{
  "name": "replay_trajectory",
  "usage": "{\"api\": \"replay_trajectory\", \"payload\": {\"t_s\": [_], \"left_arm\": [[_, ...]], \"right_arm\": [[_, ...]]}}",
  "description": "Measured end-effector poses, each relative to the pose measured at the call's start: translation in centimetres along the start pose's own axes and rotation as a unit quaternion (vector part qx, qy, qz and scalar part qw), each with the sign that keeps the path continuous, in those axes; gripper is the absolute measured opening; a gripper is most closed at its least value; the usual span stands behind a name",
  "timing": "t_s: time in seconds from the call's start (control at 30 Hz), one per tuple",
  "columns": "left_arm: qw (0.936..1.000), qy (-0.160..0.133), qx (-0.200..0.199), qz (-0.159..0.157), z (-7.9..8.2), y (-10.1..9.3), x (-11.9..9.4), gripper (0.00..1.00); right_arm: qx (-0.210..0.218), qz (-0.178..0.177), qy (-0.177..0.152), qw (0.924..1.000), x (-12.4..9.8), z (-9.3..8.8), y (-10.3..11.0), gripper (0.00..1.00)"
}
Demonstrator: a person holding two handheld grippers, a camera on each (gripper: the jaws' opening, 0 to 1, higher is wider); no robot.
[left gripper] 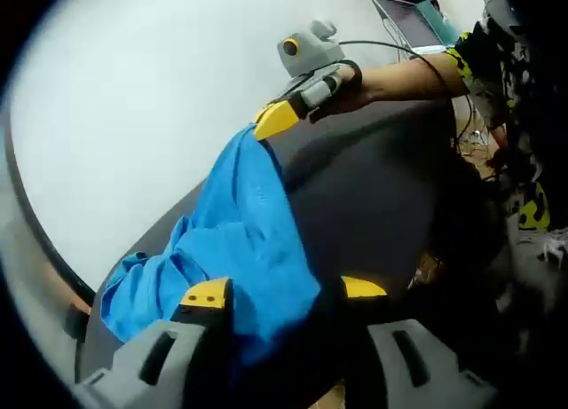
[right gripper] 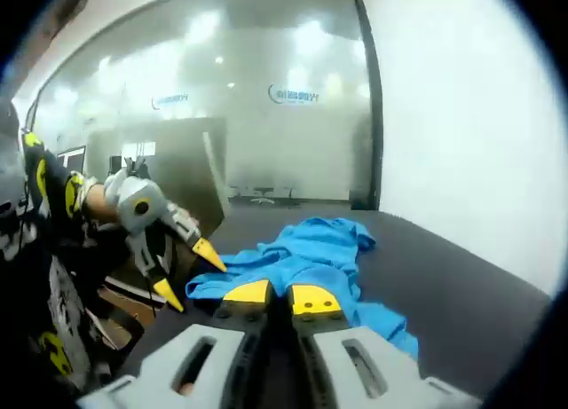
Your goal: Spread out the cloth and fold it
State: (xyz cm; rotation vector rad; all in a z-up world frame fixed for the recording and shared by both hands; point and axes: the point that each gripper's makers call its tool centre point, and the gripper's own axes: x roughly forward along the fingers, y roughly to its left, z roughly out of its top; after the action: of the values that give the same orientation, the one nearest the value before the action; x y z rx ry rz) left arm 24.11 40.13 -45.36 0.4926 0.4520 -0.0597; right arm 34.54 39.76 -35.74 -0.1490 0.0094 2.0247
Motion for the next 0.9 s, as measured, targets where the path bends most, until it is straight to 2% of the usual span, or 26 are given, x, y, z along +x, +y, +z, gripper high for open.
{"api": "replay_trajectory", "payload": {"t_s": [0.07,0.13,0.2,0.27,0.3,0.37,0.43,0.5,0.53,0.57,0.6,0.63,0.67,0.7,0.73,0.77,0.83,0.9], "left_arm": [[0.9992,-0.007,-0.003,0.04,0.2,0.6,0.3,0.55],[0.997,-0.006,0.002,0.078,0.1,1.4,0.7,0.54],[0.9951,-0.01,-0.006,0.098,0.1,2.0,1.0,0.52],[0.99,0.004,0.029,0.138,-0.2,3.3,0.9,0.46],[0.9869,-0.009,0.048,0.154,0.3,3.9,0.7,0.43],[0.9834,-0.013,0.054,0.173,0.3,4.8,0.3,0.34],[0.982,0.001,0.073,0.174,-0.4,5.0,0.7,0.32],[0.9715,0.032,0.14,0.189,-0.8,5.6,1.0,0.3],[0.9668,0.041,0.166,0.19,-1.0,5.8,1.3,0.26],[0.9652,0.046,0.176,0.188,-1.1,5.9,1.4,0.2],[0.968,0.04,0.163,0.186,-0.8,6.1,1.3,0.1],[0.9746,0.03,0.125,0.183,-0.4,6.5,1.2,0.04],[0.9814,0.02,0.089,0.169,0.5,6.7,0.9,0.03],[0.9847,0.002,0.067,0.161,1.9,7.1,0.5,0.03],[0.9837,-0.007,0.069,0.166,3.1,8.1,-0.1,0.03],[0.9815,-0.004,0.08,0.174,3.4,9.9,-0.6,0.03],[0.9804,-0.01,0.086,0.177,5.8,11.6,-1.8,0.03],[0.9798,-0.029,0.083,0.18,8.9,13.3,-3.0,0.02]], "right_arm": [[0.005,-0.003,-0.009,0.9999,0.6,1.3,0.2,0.04],[0.009,-0.001,-0.025,0.9997,1.1,3.1,0.8,0.04],[0.002,-0.001,-0.029,0.9996,1.4,4.0,1.3,0.04],[-0.01,0.001,-0.03,0.9995,1.3,4.6,1.7,0.04],[-0.02,-0.002,-0.027,0.9994,1.2,4.7,1.7,0.04],[-0.032,-0.008,-0.019,0.9993,0.7,4.7,1.5,0.04],[-0.026,-0.011,-0.022,0.9994,-0.1,4.8,1.0,0.04],[-0.018,-0.018,-0.028,0.9993,-0.5,5.2,0.5,0.04],[-0.017,-0.021,-0.031,0.9992,-0.8,5.4,0.4,0.04],[-0.018,-0.024,-0.032,0.999,-1.1,5.6,0.3,0.04],[-0.02,-0.028,-0.034,0.9988,-1.4,5.8,0.3,0.04],[-0.026,-0.03,-0.035,0.9986,-1.8,5.9,0.2,0.04],[-0.031,-0.033,-0.034,0.9984,-2.2,6.0,0.1,0.04],[-0.033,-0.034,-0.034,0.9983,-2.5,6.1,0.0,0.04],[-0.037,-0.037,-0.034,0.9981,-3.2,6.2,-0.3,0.04],[-0.039,-0.039,-0.034,0.9979,-3.5,6.2,-0.5,0.04],[-0.048,-0.049,-0.026,0.9973,-4.6,6.0,-1.1,0.04],[-0.053,-0.053,-0.02,0.9969,-5.6,5.7,-1.3,0.04]]}}
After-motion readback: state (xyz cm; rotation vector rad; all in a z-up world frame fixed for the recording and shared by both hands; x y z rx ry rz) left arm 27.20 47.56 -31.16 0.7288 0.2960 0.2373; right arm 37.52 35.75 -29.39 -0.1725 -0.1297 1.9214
